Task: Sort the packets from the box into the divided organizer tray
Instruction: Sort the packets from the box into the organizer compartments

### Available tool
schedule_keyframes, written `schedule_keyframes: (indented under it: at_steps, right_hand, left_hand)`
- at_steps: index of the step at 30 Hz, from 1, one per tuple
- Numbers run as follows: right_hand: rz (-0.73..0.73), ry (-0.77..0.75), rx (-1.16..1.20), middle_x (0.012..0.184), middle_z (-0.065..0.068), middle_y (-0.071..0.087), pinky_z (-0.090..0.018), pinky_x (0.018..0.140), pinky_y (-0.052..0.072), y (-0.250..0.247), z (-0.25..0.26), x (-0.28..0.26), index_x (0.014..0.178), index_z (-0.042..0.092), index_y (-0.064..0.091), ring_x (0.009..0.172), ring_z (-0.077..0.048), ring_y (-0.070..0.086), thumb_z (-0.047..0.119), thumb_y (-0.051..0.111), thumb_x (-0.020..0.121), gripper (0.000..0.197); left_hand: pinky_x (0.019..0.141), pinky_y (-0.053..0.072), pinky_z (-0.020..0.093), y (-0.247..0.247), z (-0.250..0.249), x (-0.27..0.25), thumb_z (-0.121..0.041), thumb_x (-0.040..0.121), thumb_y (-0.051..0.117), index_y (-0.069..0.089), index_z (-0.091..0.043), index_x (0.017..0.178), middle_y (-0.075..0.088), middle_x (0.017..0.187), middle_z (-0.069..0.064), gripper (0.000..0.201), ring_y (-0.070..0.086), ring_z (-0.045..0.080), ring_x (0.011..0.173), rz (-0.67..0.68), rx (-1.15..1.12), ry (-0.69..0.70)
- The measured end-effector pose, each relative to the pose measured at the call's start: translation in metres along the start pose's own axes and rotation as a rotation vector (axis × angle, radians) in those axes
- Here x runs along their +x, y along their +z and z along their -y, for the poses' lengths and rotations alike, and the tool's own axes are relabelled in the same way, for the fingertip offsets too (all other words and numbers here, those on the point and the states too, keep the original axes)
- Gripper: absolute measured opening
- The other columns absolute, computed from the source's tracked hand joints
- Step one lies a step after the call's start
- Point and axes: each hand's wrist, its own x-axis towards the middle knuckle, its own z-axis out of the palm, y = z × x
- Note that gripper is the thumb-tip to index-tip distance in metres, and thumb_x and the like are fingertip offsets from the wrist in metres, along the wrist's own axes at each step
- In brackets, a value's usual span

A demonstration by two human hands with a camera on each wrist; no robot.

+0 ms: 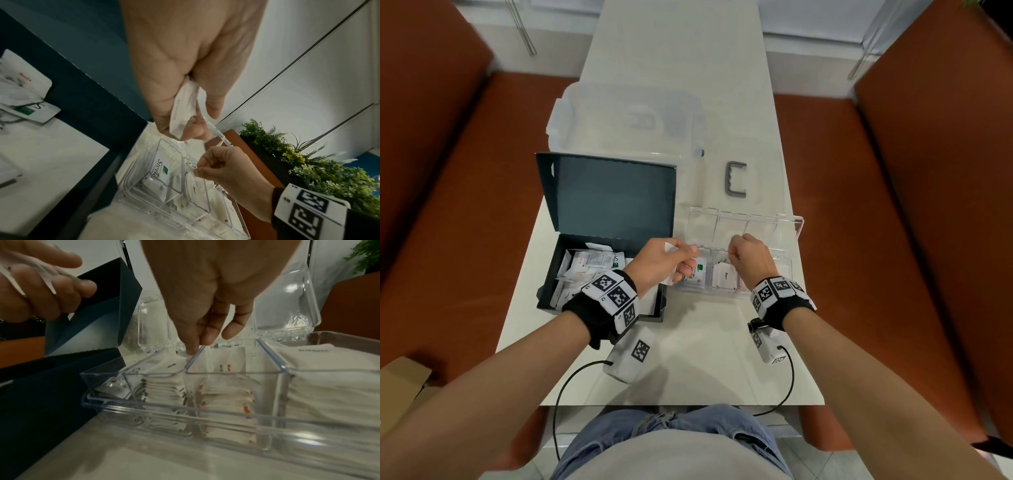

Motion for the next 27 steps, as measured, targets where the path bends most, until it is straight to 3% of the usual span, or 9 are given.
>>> schedule_keyframes:
  at_steps: [6, 9, 13, 16, 18, 19, 23, 25, 27]
  right_hand:
    - [0.008, 0.008, -0.005, 0.094, -0.013, 0.058, -0.042, 0.081, 0.047, -0.007, 0.003, -0.001, 0.095, 0.003, 0.058, 0.084, -0.033, 0.057, 0.002, 0.048, 0.092, 0.011]
    - [-0.13, -0.041, 0.118, 0.088, -0.008, 0.058, -0.04, 0.076, 0.048, -0.017, 0.008, -0.004, 0.094, 0.004, 0.061, 0.076, -0.028, 0.057, 0.006, 0.053, 0.091, 0.009]
    - [-0.278, -0.24, 0.396, 0.078, 0.004, 0.057, -0.019, 0.063, 0.044, -0.036, 0.031, -0.016, 0.095, 0.012, 0.067, 0.062, -0.003, 0.051, 0.014, 0.064, 0.088, 0.008]
    - [-0.091, -0.277, 0.518, 0.094, 0.006, 0.057, -0.009, 0.071, 0.046, -0.044, 0.05, -0.025, 0.116, 0.022, 0.064, 0.074, 0.0, 0.059, 0.03, 0.072, 0.082, 0.036]
    - [0.057, -0.23, 0.501, 0.108, 0.0, 0.053, -0.017, 0.085, 0.049, -0.044, 0.057, -0.025, 0.124, 0.02, 0.061, 0.093, -0.007, 0.06, 0.03, 0.076, 0.078, 0.049]
    - [0.072, -0.2, 0.489, 0.109, -0.003, 0.053, -0.021, 0.085, 0.048, -0.046, 0.057, -0.024, 0.12, 0.018, 0.064, 0.094, -0.01, 0.059, 0.027, 0.076, 0.078, 0.044]
    - [0.019, -0.12, 0.597, 0.082, 0.007, 0.064, -0.012, 0.065, 0.041, -0.061, 0.044, -0.021, 0.085, 0.017, 0.067, 0.065, 0.005, 0.055, 0.015, 0.071, 0.083, 0.006]
    - [0.015, -0.077, 0.698, 0.073, 0.004, 0.066, -0.015, 0.065, 0.048, -0.072, 0.03, -0.021, 0.084, 0.014, 0.064, 0.062, -0.001, 0.06, 0.01, 0.07, 0.085, 0.007]
    - [-0.005, -0.028, 0.755, 0.071, -0.001, 0.066, -0.019, 0.065, 0.051, -0.082, 0.014, -0.022, 0.086, 0.009, 0.065, 0.06, -0.009, 0.06, 0.007, 0.07, 0.084, 0.006]
  left_hand:
    - [0.055, 0.048, 0.019, -0.001, -0.002, 0.0, -0.032, 0.097, 0.055, 0.065, 0.005, 0.1, 0.064, 0.08, 0.009, 0.038, 0.059, 0.012, 0.062, 0.002, -0.018, -0.009]
    - [0.059, 0.053, 0.023, 0.0, -0.007, -0.001, -0.045, 0.096, 0.05, 0.064, 0.004, 0.102, 0.065, 0.081, 0.014, 0.051, 0.063, 0.017, 0.066, -0.001, -0.184, -0.079]
    - [0.07, 0.059, 0.028, -0.001, -0.014, 0.0, -0.049, 0.098, 0.042, 0.064, 0.0, 0.109, 0.073, 0.092, 0.016, 0.055, 0.073, 0.02, 0.077, 0.014, -0.38, -0.178]
    - [0.071, 0.059, 0.03, -0.001, -0.02, 0.0, -0.057, 0.097, 0.037, 0.065, -0.006, 0.109, 0.073, 0.099, 0.014, 0.059, 0.073, 0.021, 0.079, 0.072, -0.406, -0.215]
    - [0.066, 0.058, 0.028, 0.001, -0.025, -0.001, -0.06, 0.096, 0.035, 0.064, -0.007, 0.107, 0.074, 0.093, 0.013, 0.061, 0.072, 0.02, 0.076, 0.149, -0.451, -0.23]
    - [0.065, 0.059, 0.028, 0.003, -0.027, -0.001, -0.06, 0.095, 0.035, 0.064, -0.007, 0.105, 0.074, 0.09, 0.013, 0.061, 0.072, 0.02, 0.075, 0.182, -0.468, -0.234]
    - [0.079, 0.06, 0.031, 0.01, -0.029, -0.003, -0.039, 0.099, 0.049, 0.06, -0.003, 0.117, 0.072, 0.106, 0.017, 0.042, 0.071, 0.024, 0.096, 0.252, -0.381, -0.194]
    - [0.086, 0.057, 0.031, 0.013, -0.026, -0.003, -0.022, 0.098, 0.054, 0.059, -0.002, 0.12, 0.069, 0.114, 0.019, 0.03, 0.068, 0.024, 0.105, 0.266, -0.293, -0.152]
    - [0.088, 0.056, 0.031, 0.017, -0.024, -0.002, -0.017, 0.097, 0.055, 0.062, -0.005, 0.117, 0.071, 0.112, 0.014, 0.024, 0.069, 0.02, 0.102, 0.262, -0.18, -0.099]
